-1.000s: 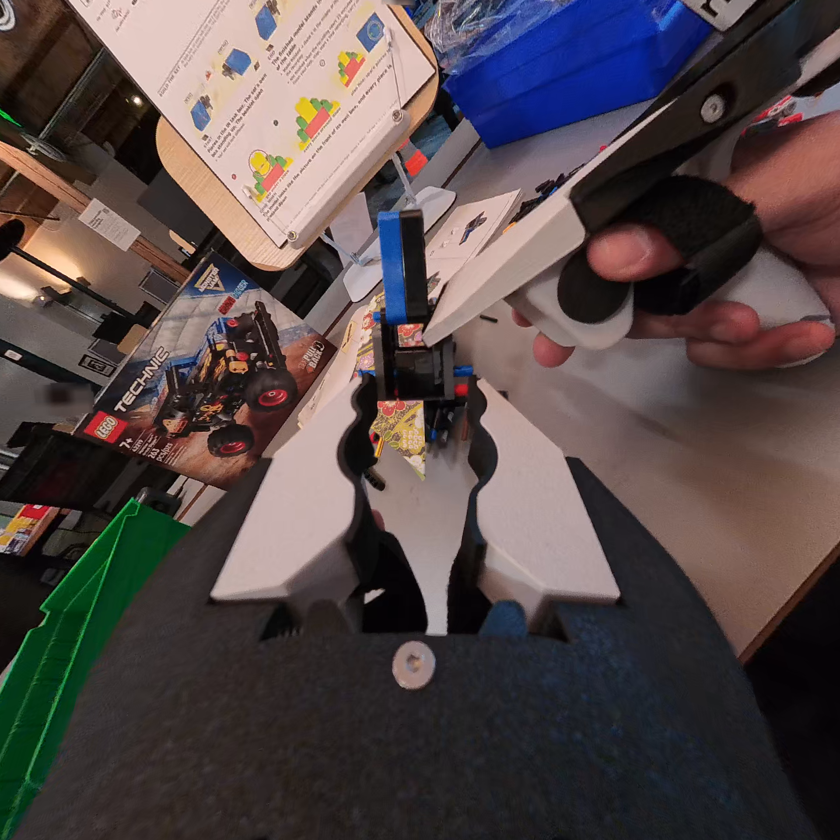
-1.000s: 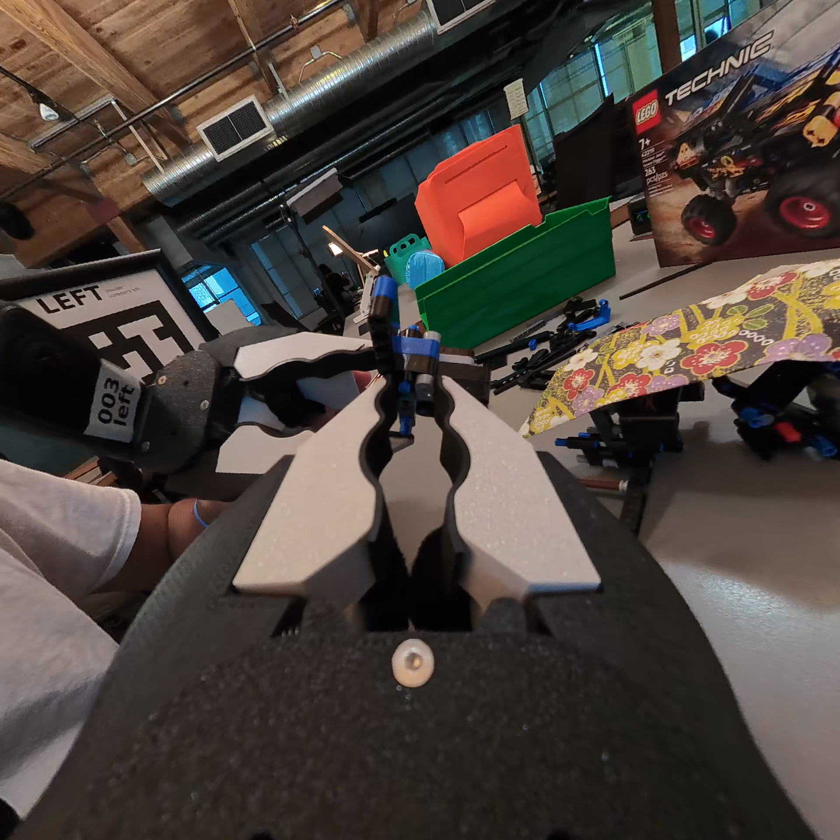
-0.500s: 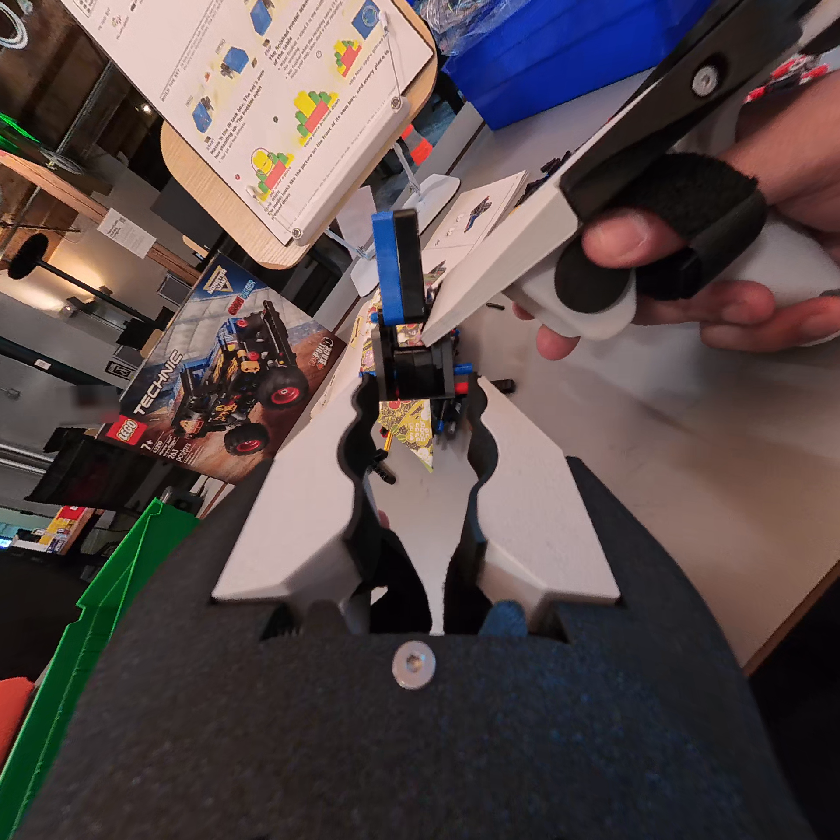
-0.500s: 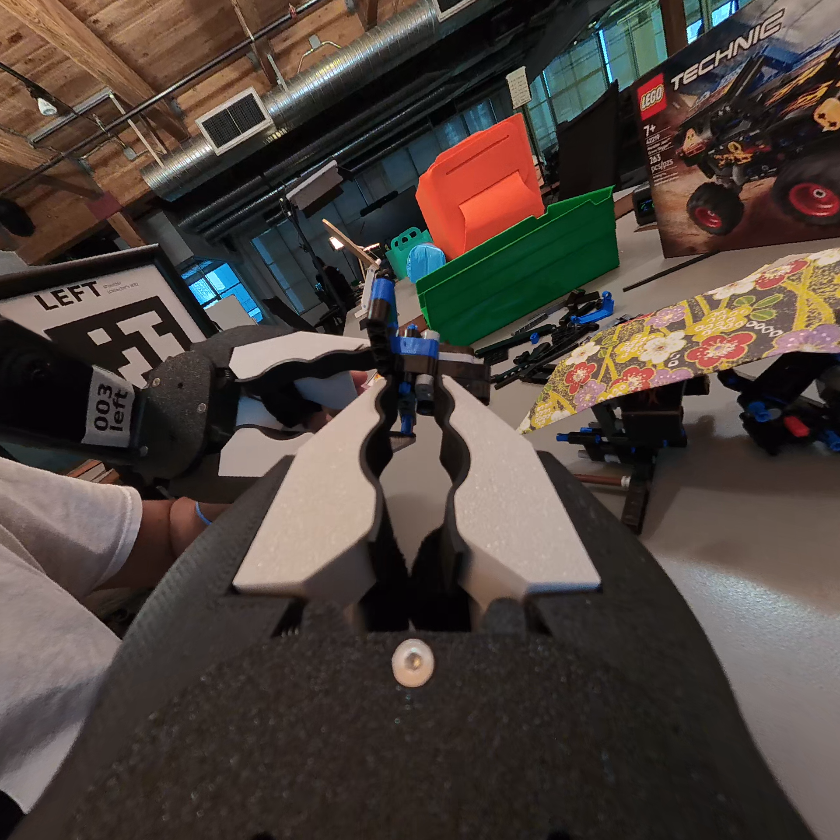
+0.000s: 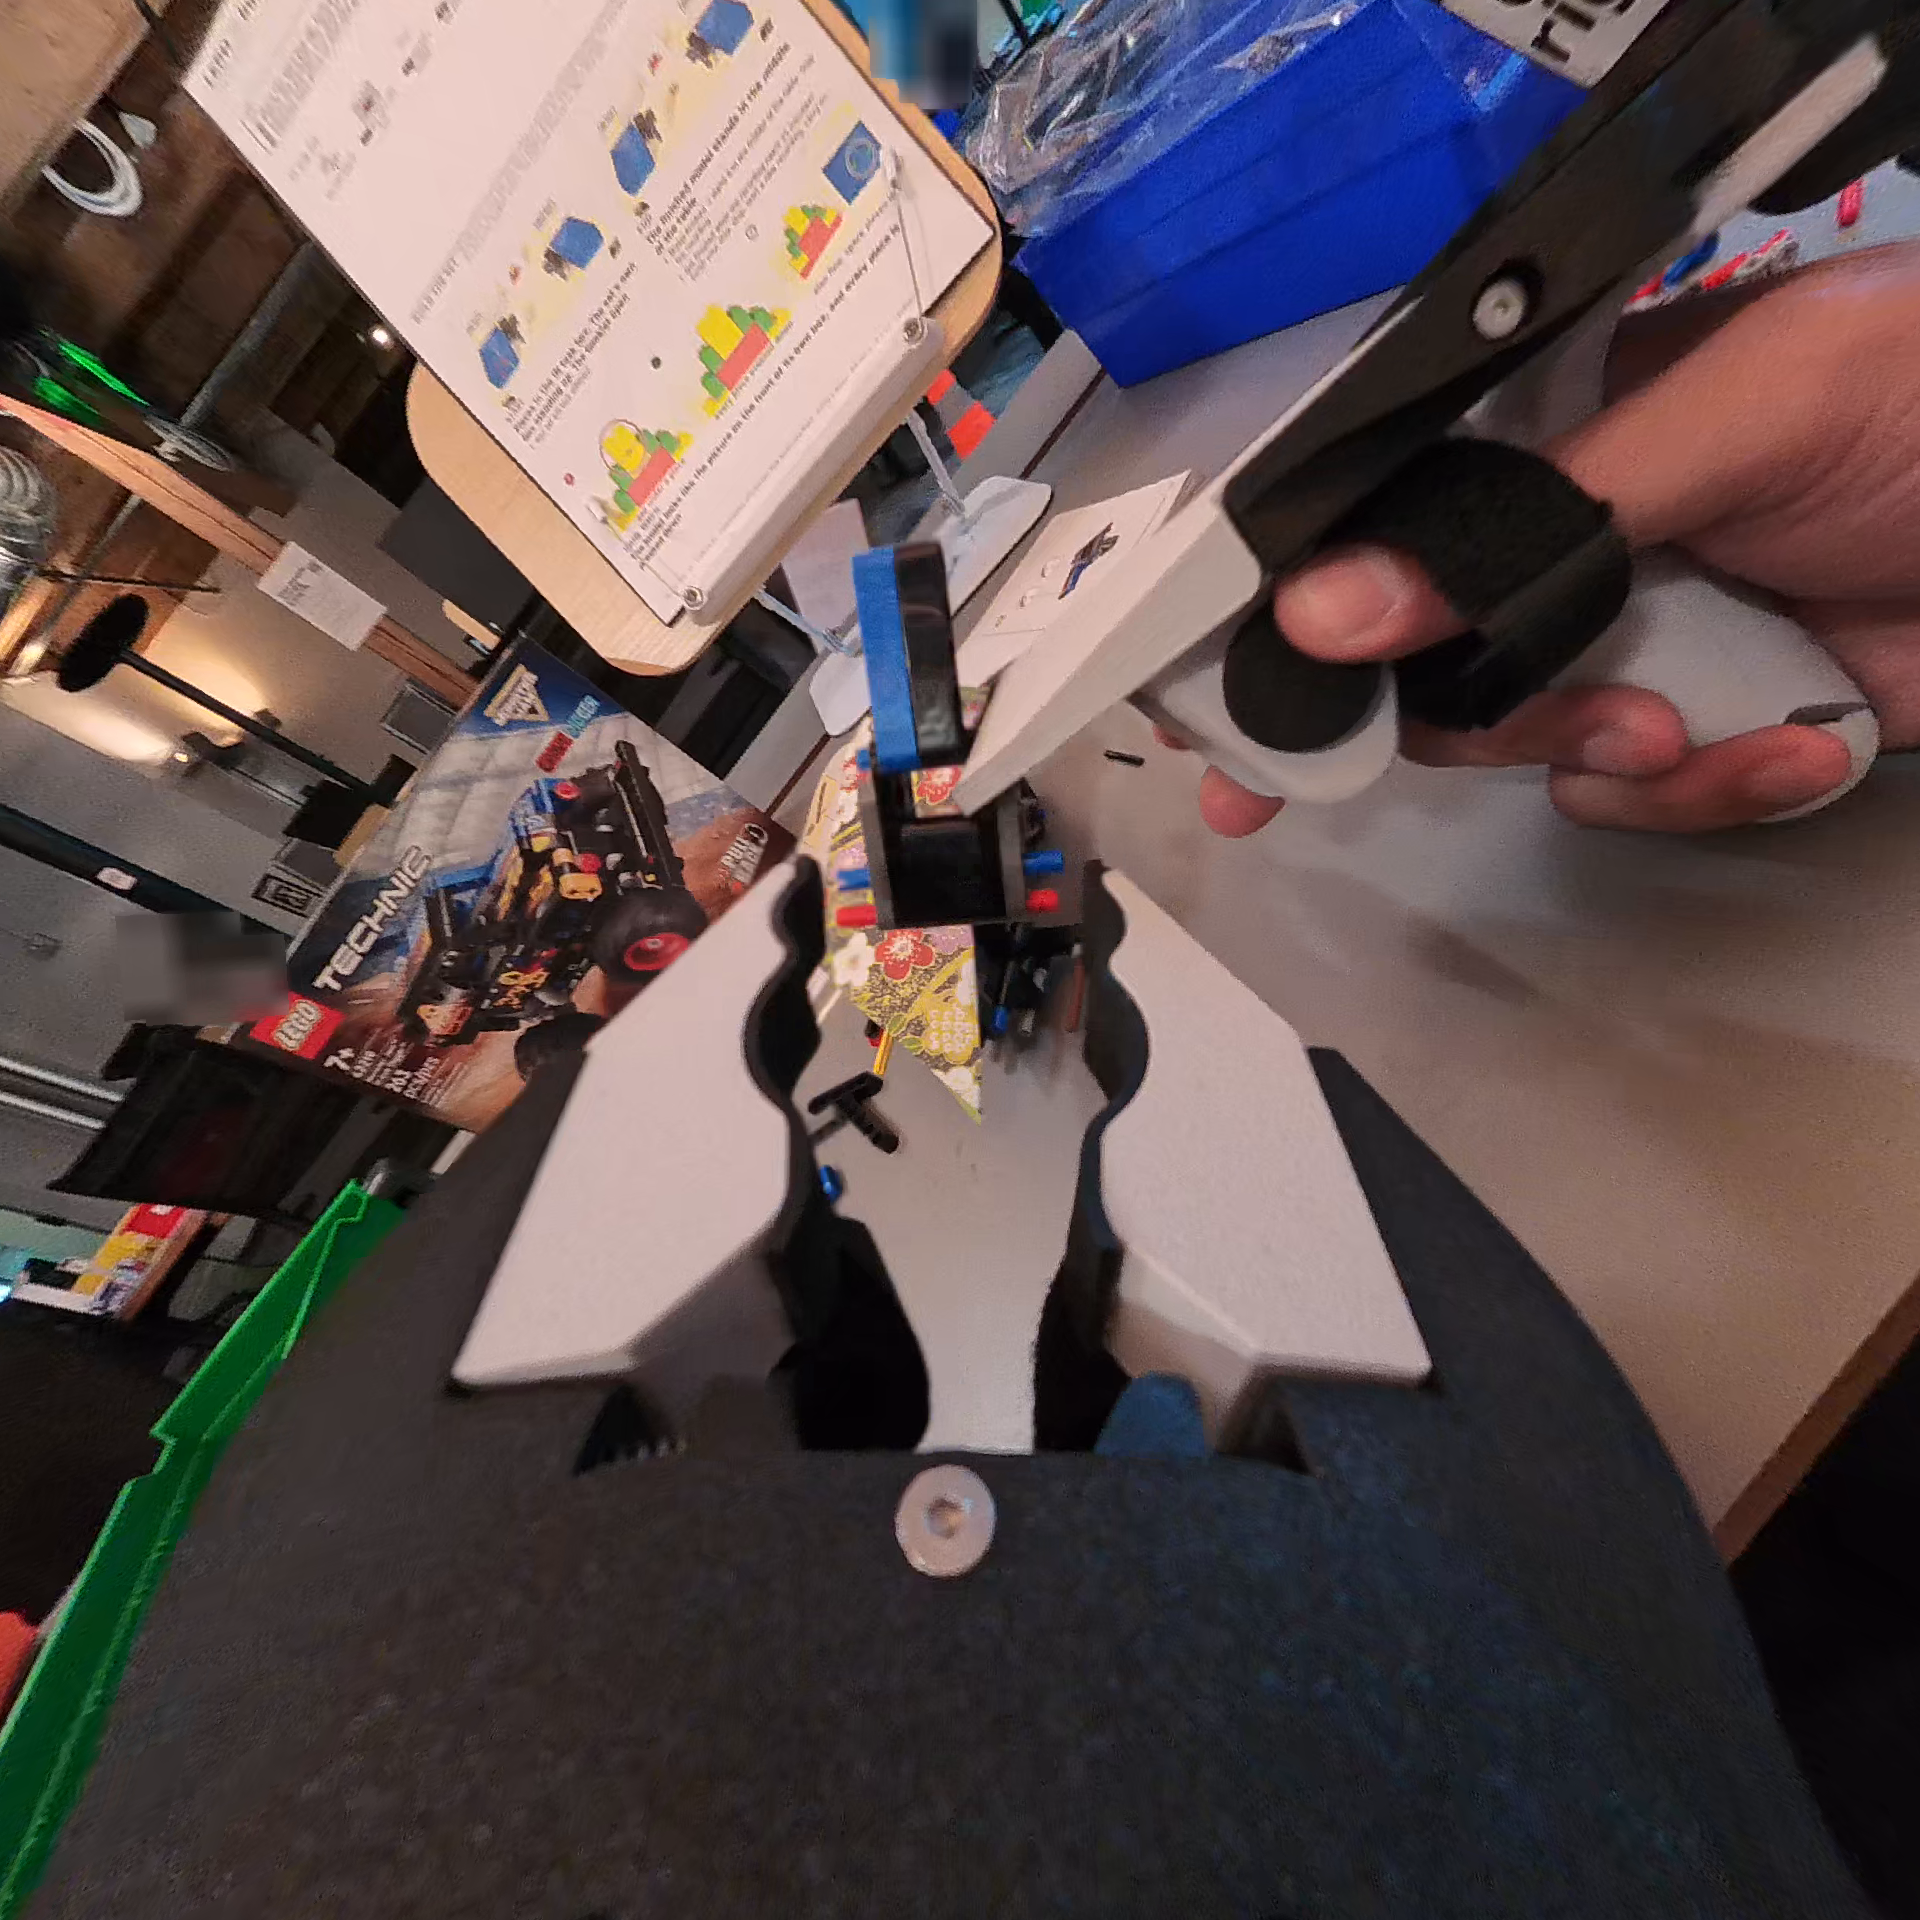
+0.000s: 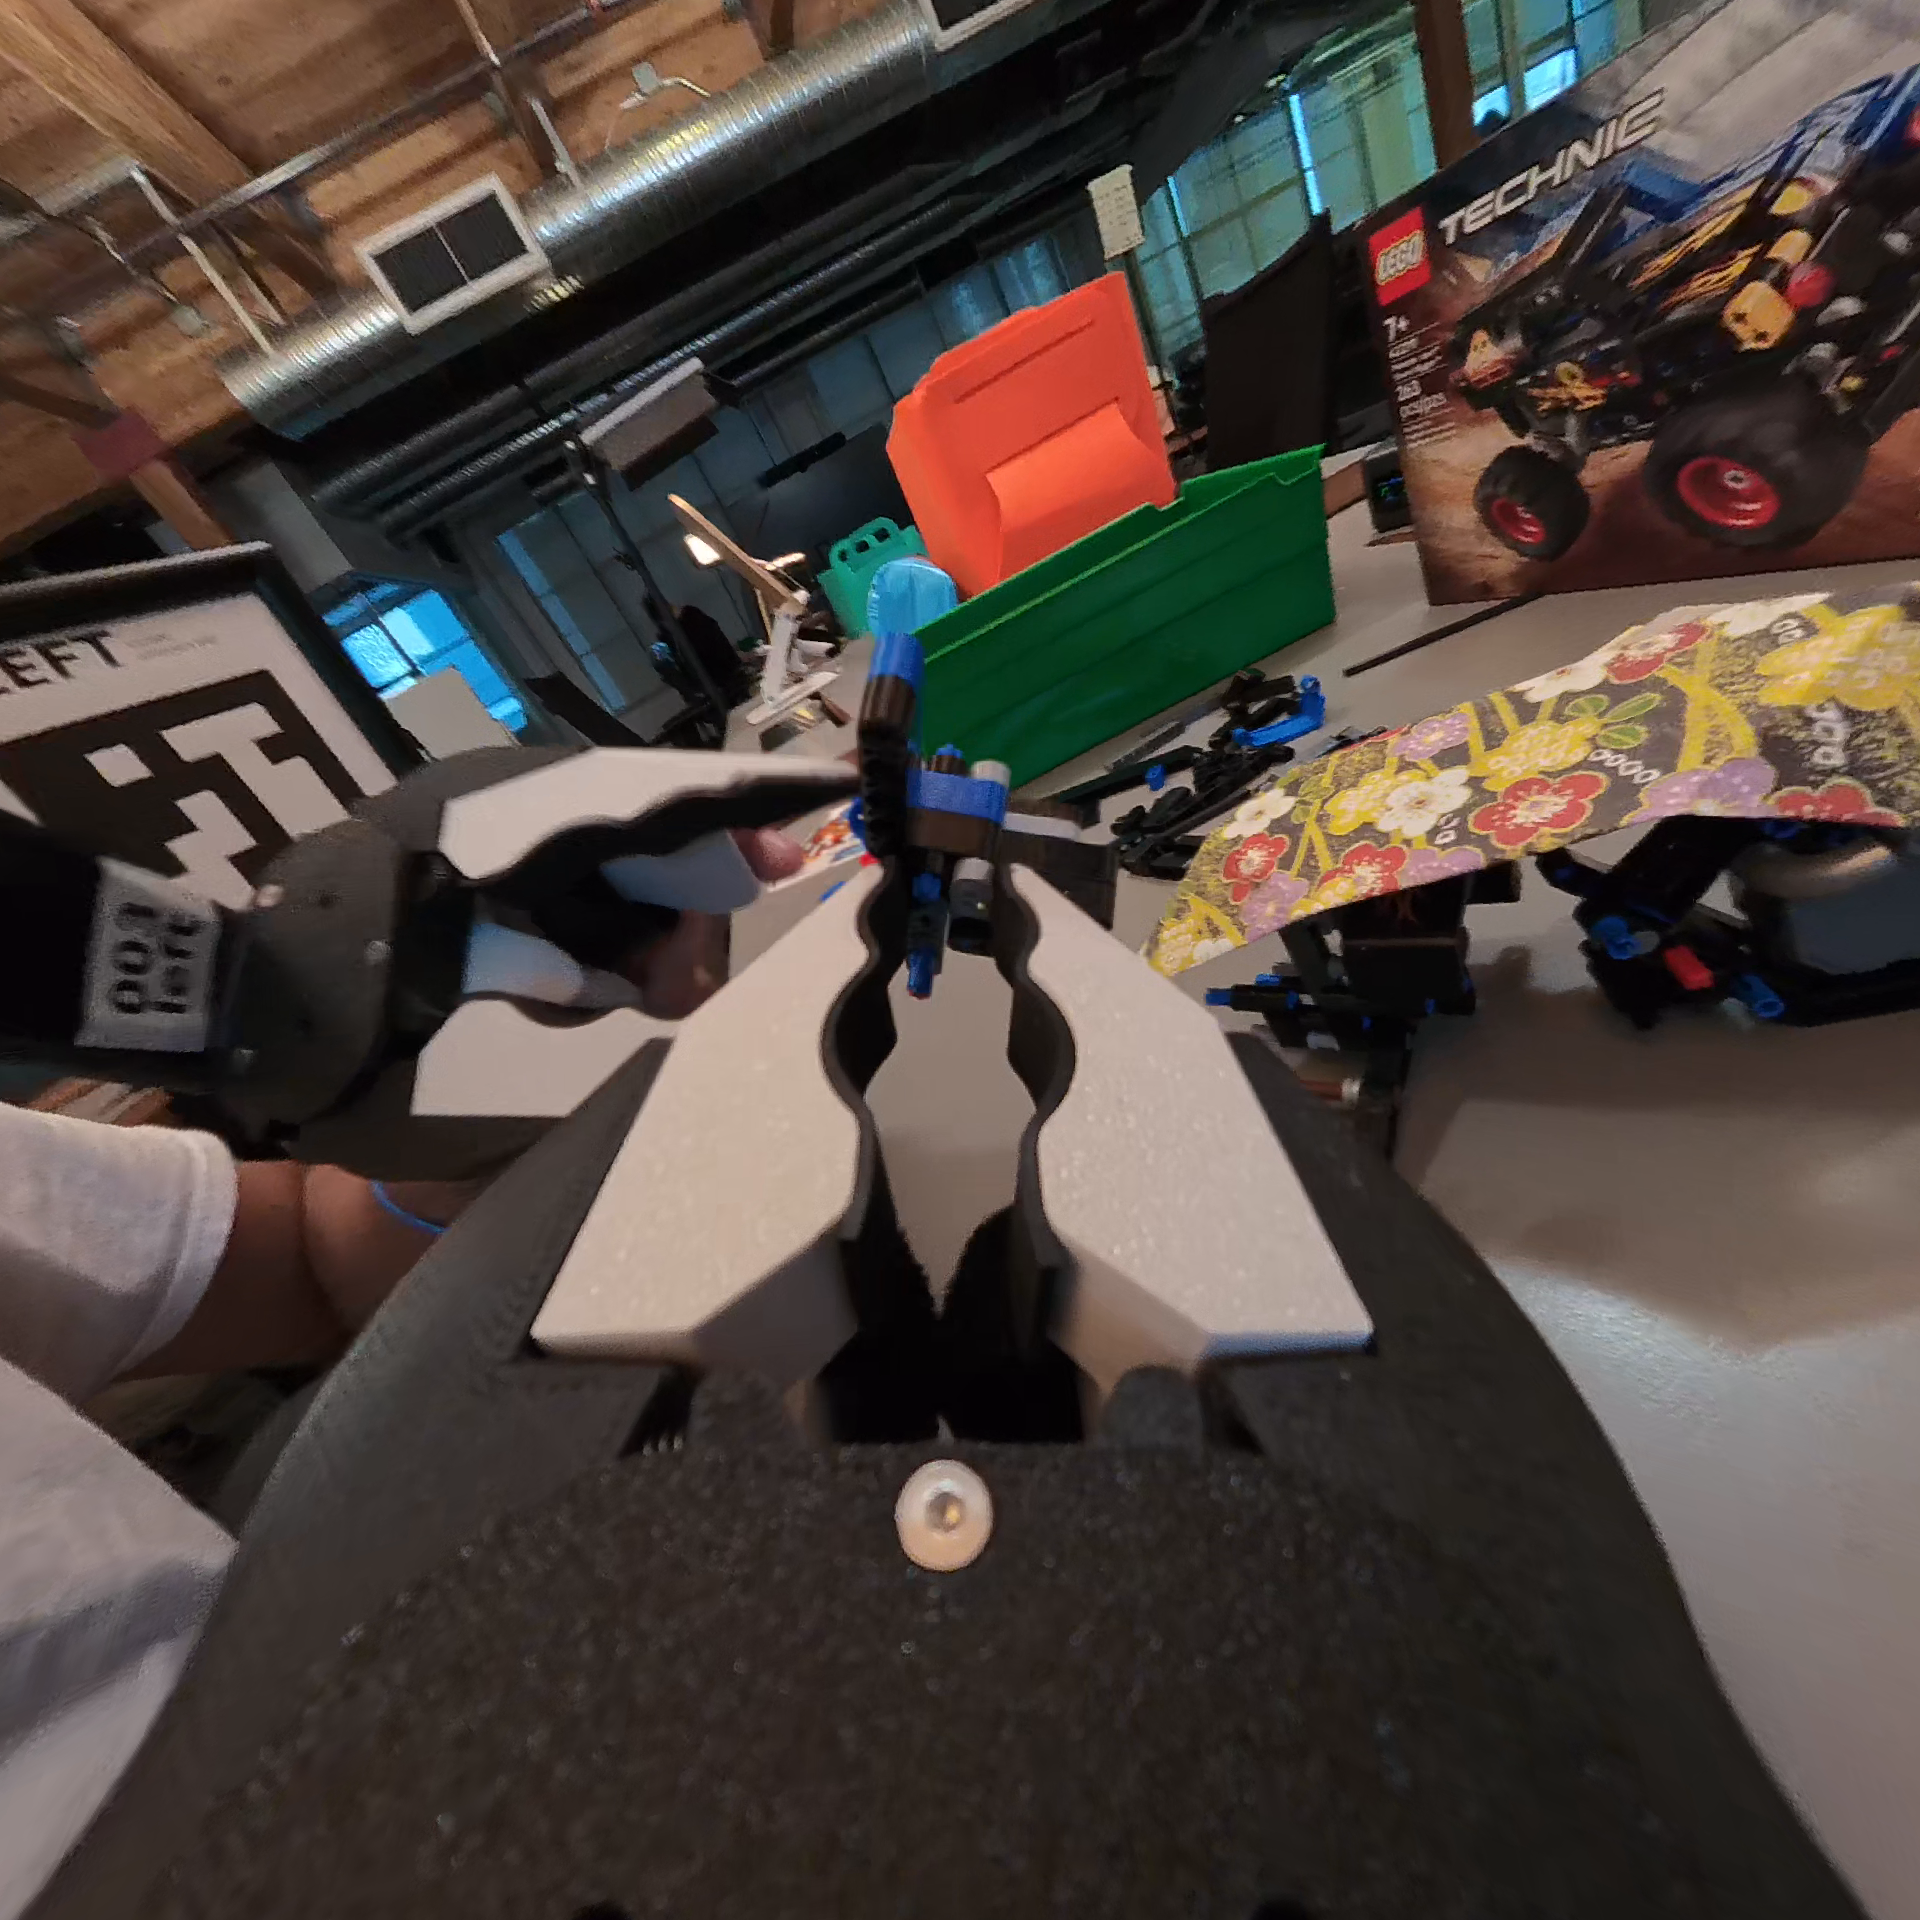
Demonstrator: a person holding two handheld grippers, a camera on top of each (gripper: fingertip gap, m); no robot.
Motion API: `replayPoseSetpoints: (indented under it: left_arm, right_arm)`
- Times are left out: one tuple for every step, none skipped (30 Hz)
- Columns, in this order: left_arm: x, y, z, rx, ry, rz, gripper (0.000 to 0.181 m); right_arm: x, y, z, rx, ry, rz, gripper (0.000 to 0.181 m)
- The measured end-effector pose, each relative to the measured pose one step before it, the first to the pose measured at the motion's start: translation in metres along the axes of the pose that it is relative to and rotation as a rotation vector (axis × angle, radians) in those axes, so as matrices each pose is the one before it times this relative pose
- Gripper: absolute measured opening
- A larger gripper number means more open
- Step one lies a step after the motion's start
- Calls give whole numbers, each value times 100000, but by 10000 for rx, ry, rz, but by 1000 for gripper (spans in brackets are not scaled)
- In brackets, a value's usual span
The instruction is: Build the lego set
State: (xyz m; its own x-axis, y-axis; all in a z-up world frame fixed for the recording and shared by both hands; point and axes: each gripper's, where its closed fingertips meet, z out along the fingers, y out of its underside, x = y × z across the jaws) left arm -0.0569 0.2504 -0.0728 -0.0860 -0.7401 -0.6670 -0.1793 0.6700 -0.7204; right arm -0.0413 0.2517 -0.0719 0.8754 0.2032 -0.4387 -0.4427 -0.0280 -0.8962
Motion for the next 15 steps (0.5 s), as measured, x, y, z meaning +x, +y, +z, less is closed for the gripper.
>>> replayPoseSetpoints:
  left_arm:
    - [85, -307, -133, 75, -30, 79, 52]
    - [238, -83, -5, -50, 123, 19, 56]
    - [307, 211, 143, -185, 236, -78, 60]
    - [297, 284, 222, -161, 284, -188, 63]
    - [-1, 213, 159, -58, 135, -264, 62]
    - [-104, 60, 38, 50, 80, -221, 58]
    - [50, 38, -1, 10, 132, -164, 56]
    - [52, -60, -47, 34, 101, -174, 53]
    - [-45, -78, -46, 39, -18, -103, 50]
    - [-263, -88, -86, 54, -195, 43, 46]
    - [-484, 15, -93, 14, -330, 142, 37]
    - [-416, 149, -25, -56, -257, 125, 32]
    - [-54, 28, -32, -3, -45, -63, 31]
    - [-46, -18, -56, 22, -98, 2, 31]
    - [-27, 110, -13, -81, -149, 212, 31]
  right_arm:
    - [-277, 71, 10, -75, -64, -238, 15]
    - [-315, 98, 41, -85, -42, -305, 15]
    - [28, 124, 52, -68, 199, -378, 15]
    - [-190, 150, 94, -92, 11, -252, 15]
    - [-368, 56, 91, -28, -171, -37, 15]
    - [-209, -74, 31, 76, -96, 54, 15]
    - [-154, 45, 47, -1, -82, 18, 15]
    - [-167, 144, 71, -90, -77, -44, 15]
    - [-92, 83, 55, -43, 10, -101, 15]
    - [-100, -17, 33, 36, 15, -103, 15]
    - [-138, -4, 40, 16, -36, -42, 15]
    - [-45, 120, 73, -53, 8, -12, 15]
    - [-24, 32, 81, 13, 43, -46, 15]
    - [-69, -59, 27, 41, 31, -72, 15]
    - [-17, 56, 37, -17, 69, -128, 15]
